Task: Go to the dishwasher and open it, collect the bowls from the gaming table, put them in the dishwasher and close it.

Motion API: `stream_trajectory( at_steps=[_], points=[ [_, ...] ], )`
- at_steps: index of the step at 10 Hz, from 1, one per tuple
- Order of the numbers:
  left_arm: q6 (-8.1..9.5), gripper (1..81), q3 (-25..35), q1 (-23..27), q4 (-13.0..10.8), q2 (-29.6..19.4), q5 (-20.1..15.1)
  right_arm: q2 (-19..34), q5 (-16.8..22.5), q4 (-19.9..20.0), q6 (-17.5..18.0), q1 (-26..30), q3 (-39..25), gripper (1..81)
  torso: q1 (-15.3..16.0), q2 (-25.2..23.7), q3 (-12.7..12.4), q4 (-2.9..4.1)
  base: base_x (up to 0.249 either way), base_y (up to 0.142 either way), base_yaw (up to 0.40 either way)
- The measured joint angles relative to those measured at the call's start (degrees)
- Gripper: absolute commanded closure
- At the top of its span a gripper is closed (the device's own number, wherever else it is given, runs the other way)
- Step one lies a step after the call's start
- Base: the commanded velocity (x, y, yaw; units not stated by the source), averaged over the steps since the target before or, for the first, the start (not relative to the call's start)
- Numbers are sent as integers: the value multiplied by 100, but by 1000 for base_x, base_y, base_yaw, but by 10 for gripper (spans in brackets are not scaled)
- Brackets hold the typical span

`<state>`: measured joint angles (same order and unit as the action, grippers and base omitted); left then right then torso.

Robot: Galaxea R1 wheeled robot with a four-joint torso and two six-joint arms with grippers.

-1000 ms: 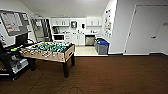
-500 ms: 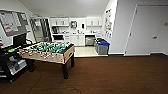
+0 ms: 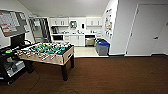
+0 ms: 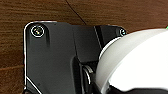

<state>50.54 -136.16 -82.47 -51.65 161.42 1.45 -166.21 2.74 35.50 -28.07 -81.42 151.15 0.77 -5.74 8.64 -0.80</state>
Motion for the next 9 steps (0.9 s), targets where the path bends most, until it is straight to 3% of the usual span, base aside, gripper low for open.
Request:
stream_trajectory(
  at_steps=[3,9],
  points=[
    [0,811,0,-7,0,-2,0,-4,0,2,0,2,-2,811,0,0,0,0,155,0,0],
    [0,811,2,-9,0,-15,15,-15,-10,0,0,5,0,811,2,0,0,0,161,-74,0]
  ],
)
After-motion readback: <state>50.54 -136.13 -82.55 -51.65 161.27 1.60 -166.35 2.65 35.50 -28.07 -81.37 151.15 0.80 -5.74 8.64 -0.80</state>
